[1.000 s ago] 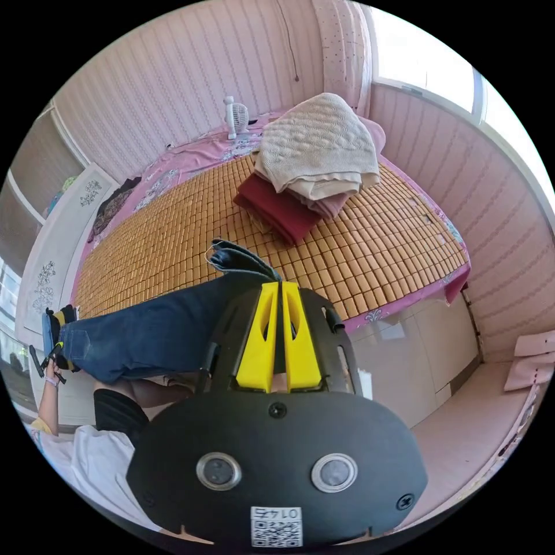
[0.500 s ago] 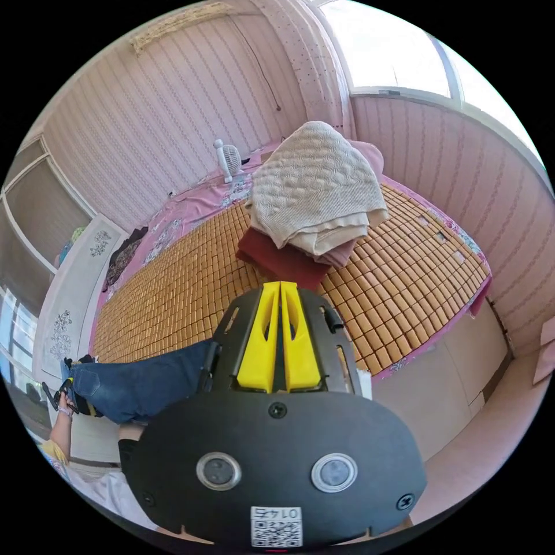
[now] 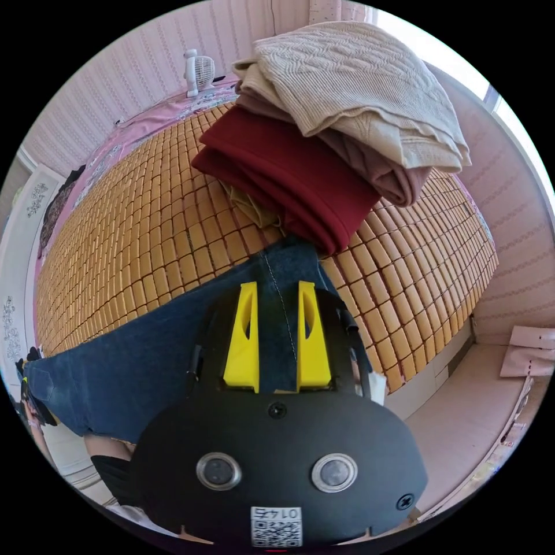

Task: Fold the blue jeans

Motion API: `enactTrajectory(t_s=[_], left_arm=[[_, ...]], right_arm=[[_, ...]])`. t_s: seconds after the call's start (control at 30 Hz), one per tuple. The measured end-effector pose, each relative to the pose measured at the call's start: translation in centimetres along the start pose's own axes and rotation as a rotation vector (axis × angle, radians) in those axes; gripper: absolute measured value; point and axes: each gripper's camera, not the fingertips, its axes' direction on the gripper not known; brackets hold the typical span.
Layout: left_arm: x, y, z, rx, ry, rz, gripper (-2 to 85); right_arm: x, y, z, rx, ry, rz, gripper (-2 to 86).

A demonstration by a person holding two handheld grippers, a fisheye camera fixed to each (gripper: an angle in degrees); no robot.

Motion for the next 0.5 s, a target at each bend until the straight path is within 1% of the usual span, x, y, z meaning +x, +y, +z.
enactTrajectory(t_s=[0.1,0.17,0.23,0.3,0.37,0.5], left_arm=[[0.0,-1.0,0.5,0.008,-0.015,0.011,3.8],[-0.5,-1.4,0.2,0.035,0.020,-0.014,3.6],[-1.5,-1.6,-0.9,0.077,0.060,-0.014,3.6],[-2.5,-1.2,-1.8,0.100,0.093,-0.006,3.6],[-3.8,-0.5,-2.6,0.121,0.124,0.005,3.5],[-6.6,1.9,-3.2,0.122,0.137,-0.010,3.6]], right_arm=[[0.6,-0.5,-1.5,-0.020,-0.057,-0.044,3.8],[2.2,0.1,-4.0,0.063,-0.165,-0.027,3.1],[5.0,2.1,-8.3,0.208,-0.356,-0.020,2.5],[6.9,4.2,-11.7,0.309,-0.449,-0.041,2.3],[8.5,6.4,-14.4,0.370,-0.497,-0.072,2.3],[11.2,9.5,-17.2,0.360,-0.537,-0.076,2.3]])
